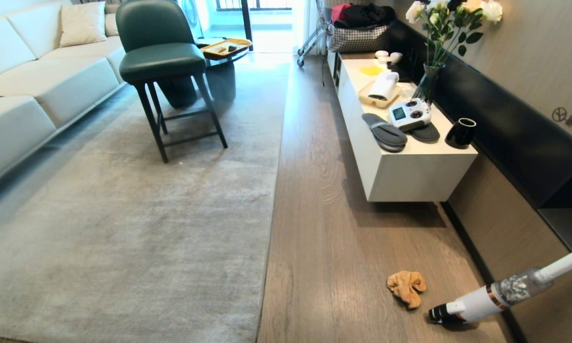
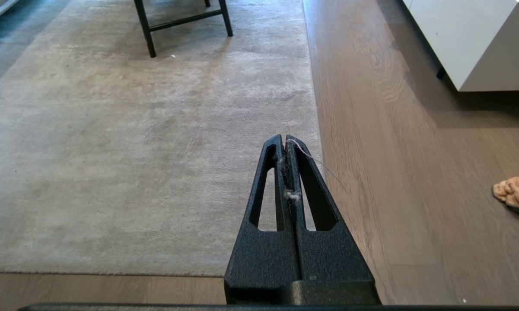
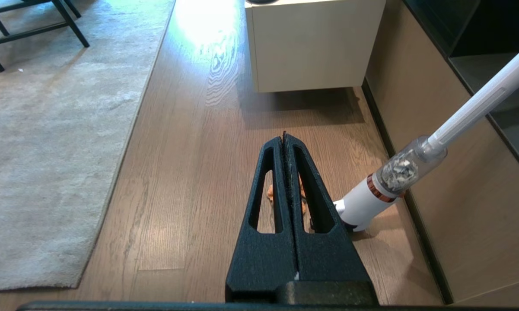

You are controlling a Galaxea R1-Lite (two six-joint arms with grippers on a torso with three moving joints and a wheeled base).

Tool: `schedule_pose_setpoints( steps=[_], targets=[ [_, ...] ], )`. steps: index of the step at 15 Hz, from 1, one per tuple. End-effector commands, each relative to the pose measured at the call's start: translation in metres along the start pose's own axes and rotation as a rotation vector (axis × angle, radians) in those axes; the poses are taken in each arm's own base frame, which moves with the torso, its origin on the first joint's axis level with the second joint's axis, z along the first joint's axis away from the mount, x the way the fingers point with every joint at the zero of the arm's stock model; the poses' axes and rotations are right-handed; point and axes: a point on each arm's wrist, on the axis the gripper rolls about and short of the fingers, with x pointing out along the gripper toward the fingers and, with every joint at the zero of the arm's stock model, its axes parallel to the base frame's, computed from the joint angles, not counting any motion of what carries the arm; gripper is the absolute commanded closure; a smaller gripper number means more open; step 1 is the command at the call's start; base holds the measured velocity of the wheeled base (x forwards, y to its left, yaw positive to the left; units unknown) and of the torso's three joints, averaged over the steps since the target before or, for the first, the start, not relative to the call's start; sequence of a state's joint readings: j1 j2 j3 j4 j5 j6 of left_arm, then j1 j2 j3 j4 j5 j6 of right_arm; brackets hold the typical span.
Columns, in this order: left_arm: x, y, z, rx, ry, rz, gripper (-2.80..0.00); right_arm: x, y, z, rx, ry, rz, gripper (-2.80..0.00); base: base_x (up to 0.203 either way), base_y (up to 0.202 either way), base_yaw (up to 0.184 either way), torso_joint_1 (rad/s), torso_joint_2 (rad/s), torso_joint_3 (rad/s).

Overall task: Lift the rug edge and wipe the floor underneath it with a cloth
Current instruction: Pick up the rag

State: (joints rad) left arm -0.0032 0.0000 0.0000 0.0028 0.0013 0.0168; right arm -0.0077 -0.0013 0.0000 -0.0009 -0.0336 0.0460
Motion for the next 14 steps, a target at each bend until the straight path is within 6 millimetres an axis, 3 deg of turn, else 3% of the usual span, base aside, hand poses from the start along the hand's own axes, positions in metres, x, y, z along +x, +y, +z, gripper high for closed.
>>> schedule_pose_setpoints(
  steps=[1, 4, 14],
  targets=[
    [0.0000, 0.0000, 0.0000, 0.000, 0.000, 0.000, 0.00, 0.0001, 0.0000, 0.0001, 0.000, 0.001, -0.002, 0.00, 0.000, 0.000, 0.000, 0.027, 0.41, 0.456],
    [0.0000, 0.0000, 0.0000, 0.000, 0.000, 0.000, 0.00, 0.0001, 0.0000, 0.0001, 0.000, 0.001, -0.002, 0.00, 0.000, 0.000, 0.000, 0.035, 0.30, 0.382],
    [0.0000, 0.0000, 0.0000, 0.000, 0.000, 0.002, 0.00, 0.0001, 0.0000, 0.0001, 0.000, 0.001, -0.002, 0.00, 0.000, 0.000, 0.000, 0.018, 0.03, 0.036]
  ],
)
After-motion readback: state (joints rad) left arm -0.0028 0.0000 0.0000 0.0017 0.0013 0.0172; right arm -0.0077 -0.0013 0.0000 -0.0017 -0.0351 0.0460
